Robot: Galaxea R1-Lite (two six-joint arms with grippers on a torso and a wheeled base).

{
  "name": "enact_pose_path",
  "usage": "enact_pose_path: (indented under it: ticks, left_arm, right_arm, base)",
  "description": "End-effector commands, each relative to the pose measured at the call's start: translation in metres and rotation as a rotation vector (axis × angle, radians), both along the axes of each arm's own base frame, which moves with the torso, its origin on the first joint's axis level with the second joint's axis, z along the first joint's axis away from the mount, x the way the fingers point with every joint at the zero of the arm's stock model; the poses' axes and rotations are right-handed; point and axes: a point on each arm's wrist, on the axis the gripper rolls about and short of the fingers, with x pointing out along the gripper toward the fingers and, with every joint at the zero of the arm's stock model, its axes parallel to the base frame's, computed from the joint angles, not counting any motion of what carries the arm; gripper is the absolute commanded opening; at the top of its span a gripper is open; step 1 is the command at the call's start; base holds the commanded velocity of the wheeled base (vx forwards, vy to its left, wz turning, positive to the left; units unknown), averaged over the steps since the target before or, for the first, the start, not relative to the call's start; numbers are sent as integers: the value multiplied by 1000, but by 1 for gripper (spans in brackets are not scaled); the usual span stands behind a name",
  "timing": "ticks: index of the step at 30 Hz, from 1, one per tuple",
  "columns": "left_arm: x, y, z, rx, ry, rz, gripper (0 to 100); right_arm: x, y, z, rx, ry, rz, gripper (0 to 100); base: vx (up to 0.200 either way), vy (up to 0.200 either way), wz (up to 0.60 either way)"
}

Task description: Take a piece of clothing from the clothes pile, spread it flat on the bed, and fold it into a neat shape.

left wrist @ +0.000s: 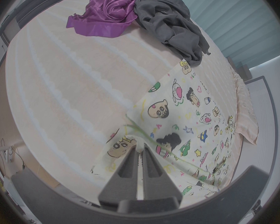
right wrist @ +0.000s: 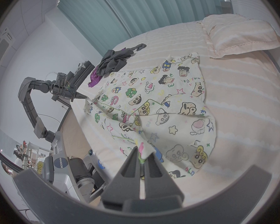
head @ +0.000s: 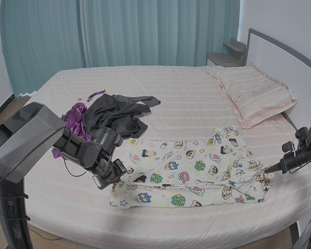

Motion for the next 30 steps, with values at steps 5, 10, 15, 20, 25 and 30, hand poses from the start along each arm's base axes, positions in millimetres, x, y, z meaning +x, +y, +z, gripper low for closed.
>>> enact_pose_path:
  ticks: [5, 10, 15, 20, 25, 30]
  left_arm:
    - [22, -9, -19, 20, -12, 11, 0]
    - [27, -12, -19, 19, -26, 9, 0]
    - [33, -14, -18, 38, -44, 21, 0]
    - [37, -16, -22, 55, -36, 25, 0]
    - [42, -21, -29, 109, -50, 38, 0]
    - [43, -22, -30, 114, -42, 38, 0]
  right_arm:
    - [27, -7, -20, -25, 28, -10, 0]
    - [34, -7, -25, -30, 31, -7, 0]
    - [42, -10, -29, -35, 17, -8, 0]
    - [50, -9, -29, -40, 6, 2, 0]
    - [63, -9, -31, -32, 10, -21, 0]
    - [66, -8, -32, -45, 29, -40, 0]
  base:
    - [0, 0, 0]
    - [0, 0, 0]
    - [0, 0, 0]
    - [0, 0, 0]
    - [0, 0, 0]
    - [0, 0, 0]
